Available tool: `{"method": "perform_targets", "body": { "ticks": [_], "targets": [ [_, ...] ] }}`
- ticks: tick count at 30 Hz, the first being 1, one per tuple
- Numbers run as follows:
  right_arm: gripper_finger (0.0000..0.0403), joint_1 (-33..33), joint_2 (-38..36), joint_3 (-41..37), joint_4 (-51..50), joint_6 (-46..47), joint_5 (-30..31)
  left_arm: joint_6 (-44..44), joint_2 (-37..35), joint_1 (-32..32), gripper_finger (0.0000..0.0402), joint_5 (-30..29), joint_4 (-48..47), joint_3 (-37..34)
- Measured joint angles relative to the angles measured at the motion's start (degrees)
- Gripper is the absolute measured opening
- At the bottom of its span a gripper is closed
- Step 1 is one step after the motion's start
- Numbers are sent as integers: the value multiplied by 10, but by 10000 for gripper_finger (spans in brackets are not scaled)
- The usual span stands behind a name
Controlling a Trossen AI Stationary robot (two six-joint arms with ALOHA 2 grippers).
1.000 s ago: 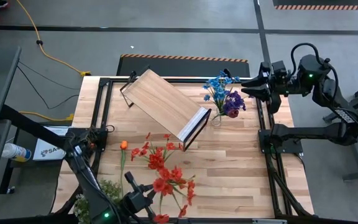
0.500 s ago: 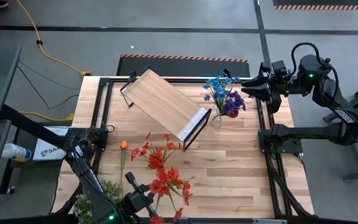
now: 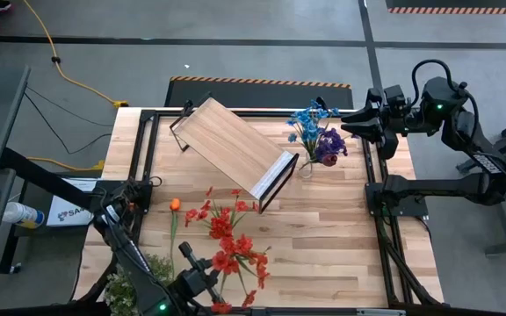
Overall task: Pick and place flowers into a vace then onto a shelf
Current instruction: Put the red flowers into the bottom transparent vase
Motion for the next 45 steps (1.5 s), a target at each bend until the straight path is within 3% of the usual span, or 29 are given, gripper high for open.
{"method": "perform_targets", "body": {
  "ticks": [17,28,45],
  "targets": [
    [110,0,0,0,0,-2,-28,-35,-1,48,27,2,0,-50],
    [110,0,0,0,0,9,-33,-146,-1,48,27,2,0,-116],
    [110,0,0,0,8,13,-33,-237,-1,48,27,2,16,-178]
  ]
}}
